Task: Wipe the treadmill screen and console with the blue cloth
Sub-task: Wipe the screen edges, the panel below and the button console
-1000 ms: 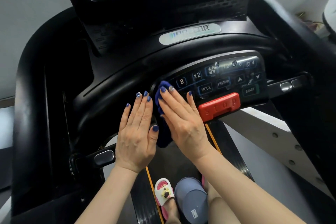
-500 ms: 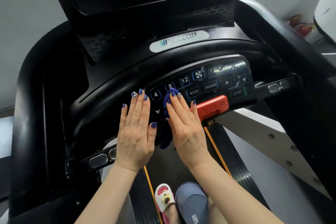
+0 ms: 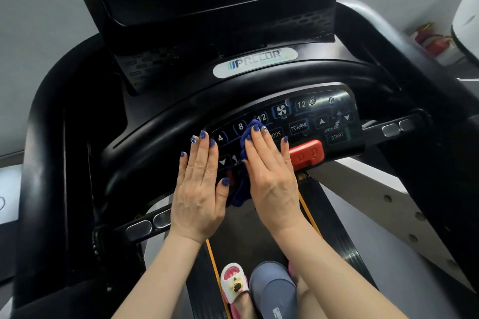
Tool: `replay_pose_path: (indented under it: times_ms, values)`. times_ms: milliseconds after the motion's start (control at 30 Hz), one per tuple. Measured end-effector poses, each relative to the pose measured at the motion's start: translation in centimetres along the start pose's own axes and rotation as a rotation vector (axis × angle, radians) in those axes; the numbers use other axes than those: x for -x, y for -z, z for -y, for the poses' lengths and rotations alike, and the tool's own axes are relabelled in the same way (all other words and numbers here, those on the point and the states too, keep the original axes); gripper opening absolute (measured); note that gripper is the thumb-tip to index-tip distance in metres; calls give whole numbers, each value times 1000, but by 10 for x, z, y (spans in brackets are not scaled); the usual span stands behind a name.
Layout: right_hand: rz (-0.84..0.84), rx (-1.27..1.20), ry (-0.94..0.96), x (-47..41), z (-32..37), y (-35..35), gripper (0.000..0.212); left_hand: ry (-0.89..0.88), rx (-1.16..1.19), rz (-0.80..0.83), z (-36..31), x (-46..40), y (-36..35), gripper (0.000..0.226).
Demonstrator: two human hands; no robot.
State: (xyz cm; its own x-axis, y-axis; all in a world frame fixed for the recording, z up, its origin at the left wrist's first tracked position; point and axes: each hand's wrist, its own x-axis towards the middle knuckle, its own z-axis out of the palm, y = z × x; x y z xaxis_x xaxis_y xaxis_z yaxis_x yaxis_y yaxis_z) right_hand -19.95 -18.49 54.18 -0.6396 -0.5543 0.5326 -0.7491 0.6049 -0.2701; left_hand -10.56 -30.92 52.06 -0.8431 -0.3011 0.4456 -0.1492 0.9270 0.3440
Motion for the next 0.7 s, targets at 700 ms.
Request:
replay_pose_path:
  times_ms: [700]
  values:
    - [-72,-79,42,29,-18,7,24,-5,-23,46,1,0,3,66]
